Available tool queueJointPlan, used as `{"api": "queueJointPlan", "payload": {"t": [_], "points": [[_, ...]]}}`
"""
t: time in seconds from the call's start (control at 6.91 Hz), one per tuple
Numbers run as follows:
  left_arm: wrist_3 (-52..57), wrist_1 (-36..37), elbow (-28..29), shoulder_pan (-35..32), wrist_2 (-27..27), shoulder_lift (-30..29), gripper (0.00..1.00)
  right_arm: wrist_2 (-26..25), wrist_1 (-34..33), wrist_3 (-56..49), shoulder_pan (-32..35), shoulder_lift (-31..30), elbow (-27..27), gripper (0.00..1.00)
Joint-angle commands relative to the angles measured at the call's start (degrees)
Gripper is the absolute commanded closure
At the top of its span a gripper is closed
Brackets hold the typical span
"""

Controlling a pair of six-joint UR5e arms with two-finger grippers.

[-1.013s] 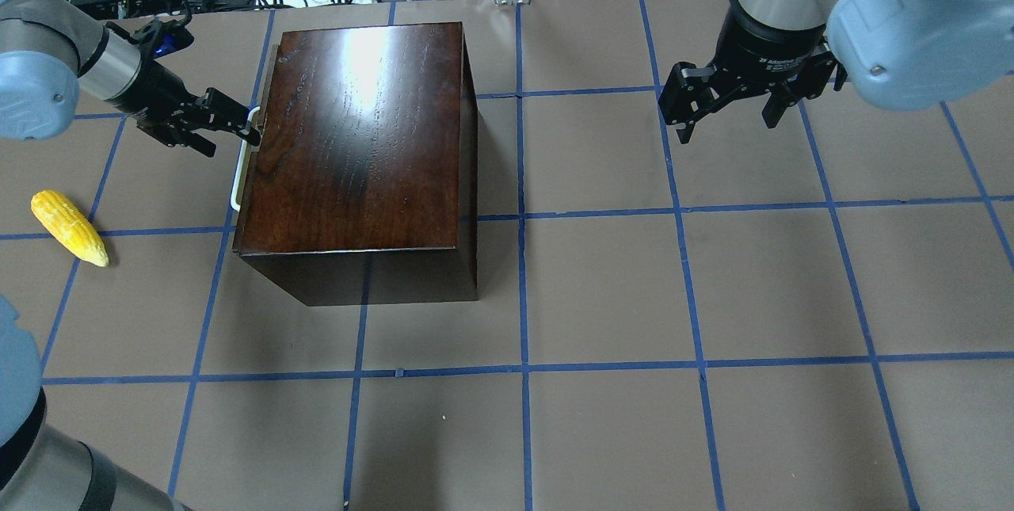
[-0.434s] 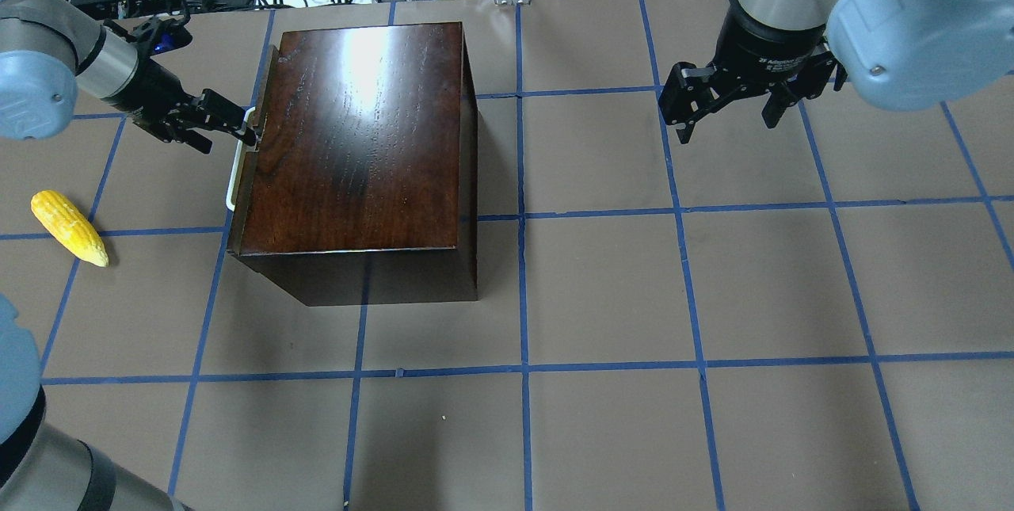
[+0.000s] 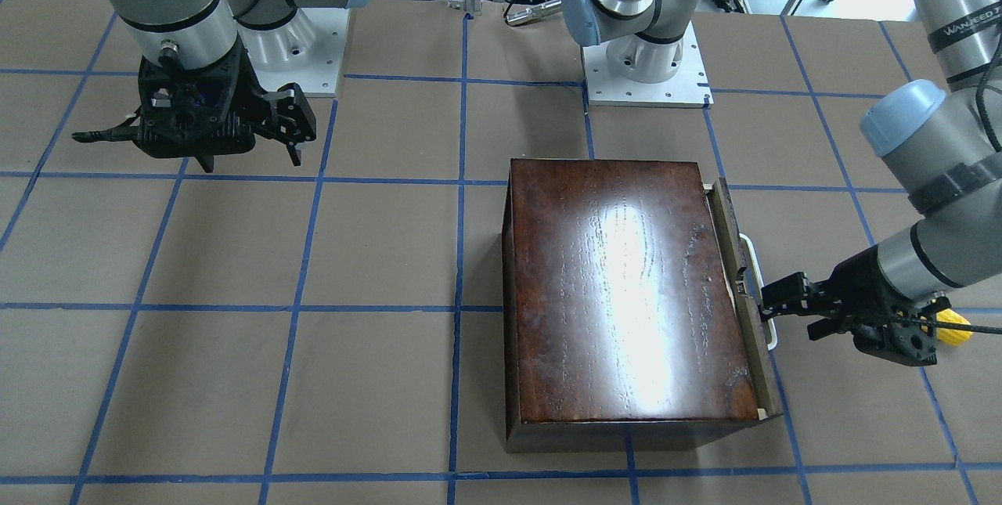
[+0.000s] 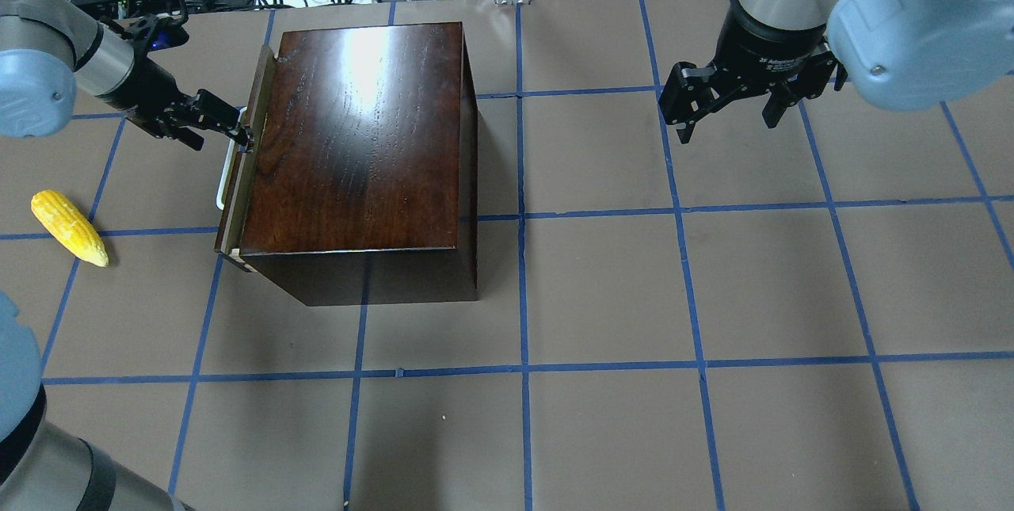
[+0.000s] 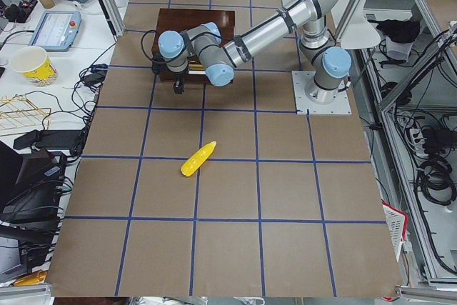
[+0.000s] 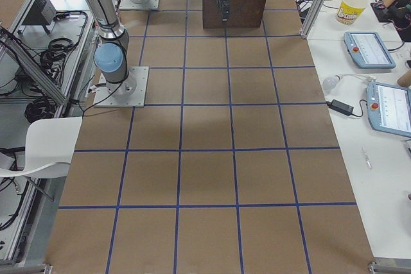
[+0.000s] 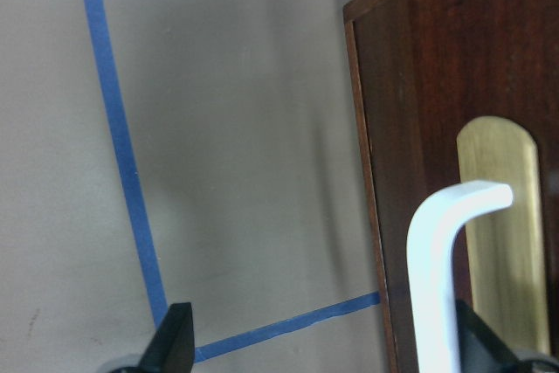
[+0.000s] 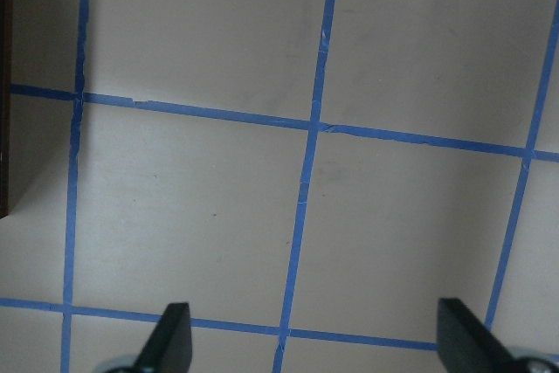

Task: Open drawer and put corn inside
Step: 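Pull the drawer outward from the cabinet with the left gripper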

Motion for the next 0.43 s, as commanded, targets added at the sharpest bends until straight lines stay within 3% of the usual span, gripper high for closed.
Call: {"api": "queueJointPlan", "payload": {"t": [0.0,0.29], "points": [[0.4,-0.4,1.5,0.0,1.9,-0.4,0.0,0.0,0.0,0.0,0.1,0.0,0.0,0.0],[1.3,-0.2,1.7,1.1,1.8,-1.3,0.0,0.0,0.0,0.0,-0.1,0.0,0.0,0.0]]}}
